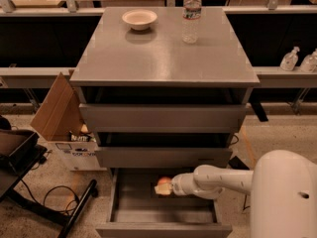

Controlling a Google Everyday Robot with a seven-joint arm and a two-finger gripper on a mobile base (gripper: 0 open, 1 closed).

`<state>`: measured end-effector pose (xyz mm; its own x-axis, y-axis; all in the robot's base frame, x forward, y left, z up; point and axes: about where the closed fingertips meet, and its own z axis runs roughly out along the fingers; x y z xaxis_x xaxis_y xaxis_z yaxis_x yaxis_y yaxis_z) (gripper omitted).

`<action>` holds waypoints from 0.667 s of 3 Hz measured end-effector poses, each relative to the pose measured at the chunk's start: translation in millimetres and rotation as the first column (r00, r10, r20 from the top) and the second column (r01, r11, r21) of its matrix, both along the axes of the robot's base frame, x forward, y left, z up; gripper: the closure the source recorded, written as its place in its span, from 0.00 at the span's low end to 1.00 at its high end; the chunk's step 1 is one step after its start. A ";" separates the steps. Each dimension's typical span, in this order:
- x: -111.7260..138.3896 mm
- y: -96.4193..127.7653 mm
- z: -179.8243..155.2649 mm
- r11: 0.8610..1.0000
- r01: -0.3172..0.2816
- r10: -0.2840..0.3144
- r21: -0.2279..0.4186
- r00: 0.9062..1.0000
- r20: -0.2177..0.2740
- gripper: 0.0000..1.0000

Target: Place orange into bottom drawer

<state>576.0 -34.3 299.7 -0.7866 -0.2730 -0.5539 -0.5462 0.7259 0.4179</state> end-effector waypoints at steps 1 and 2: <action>19.2 5.4 -40.5 0.998 0.008 -0.008 0.066 1.000 -0.008 1.00; 28.3 12.0 -80.4 0.995 0.025 -0.021 0.098 0.999 -0.050 1.00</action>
Offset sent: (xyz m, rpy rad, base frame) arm 0.0419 0.0163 -0.1287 0.1329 0.0968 -0.0460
